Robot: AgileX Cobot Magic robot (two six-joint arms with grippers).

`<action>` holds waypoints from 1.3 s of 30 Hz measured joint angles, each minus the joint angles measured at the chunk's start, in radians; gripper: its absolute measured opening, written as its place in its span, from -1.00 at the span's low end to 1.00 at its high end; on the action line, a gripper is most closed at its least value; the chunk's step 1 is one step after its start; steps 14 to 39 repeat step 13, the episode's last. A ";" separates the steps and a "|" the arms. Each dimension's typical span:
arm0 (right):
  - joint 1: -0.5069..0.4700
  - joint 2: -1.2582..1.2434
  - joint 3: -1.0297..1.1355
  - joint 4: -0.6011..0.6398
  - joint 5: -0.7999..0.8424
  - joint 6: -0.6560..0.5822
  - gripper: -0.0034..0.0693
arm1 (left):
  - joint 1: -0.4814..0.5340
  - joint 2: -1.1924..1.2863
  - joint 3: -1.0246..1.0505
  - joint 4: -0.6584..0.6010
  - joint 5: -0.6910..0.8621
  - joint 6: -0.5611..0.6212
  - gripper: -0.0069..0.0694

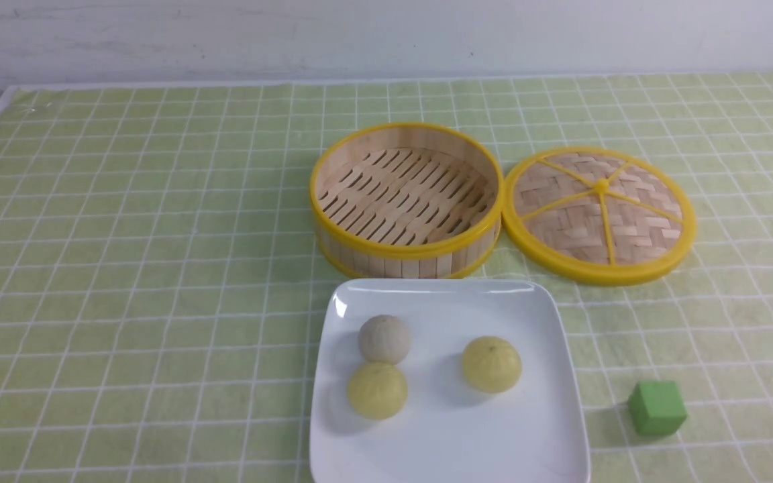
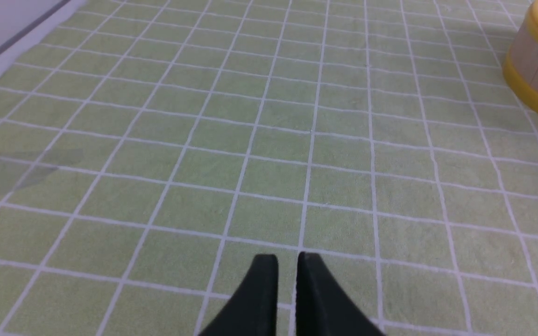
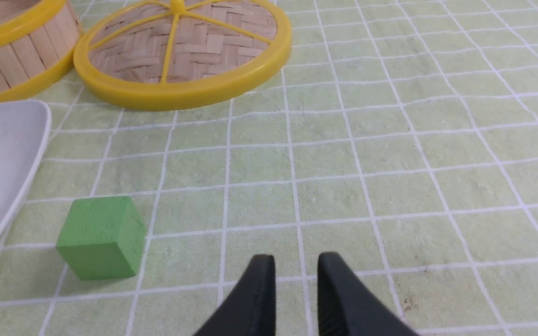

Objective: Put the steamed buns into the plate on the green tablecloth.

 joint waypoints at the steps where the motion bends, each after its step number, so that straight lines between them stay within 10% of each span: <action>1: 0.000 0.000 0.000 0.000 0.000 0.000 -0.46 | 0.000 0.000 0.000 0.000 0.000 0.000 -0.58; 39: 0.000 0.000 0.000 0.000 0.000 0.000 -0.41 | 0.000 0.000 0.000 0.000 0.000 0.000 -0.56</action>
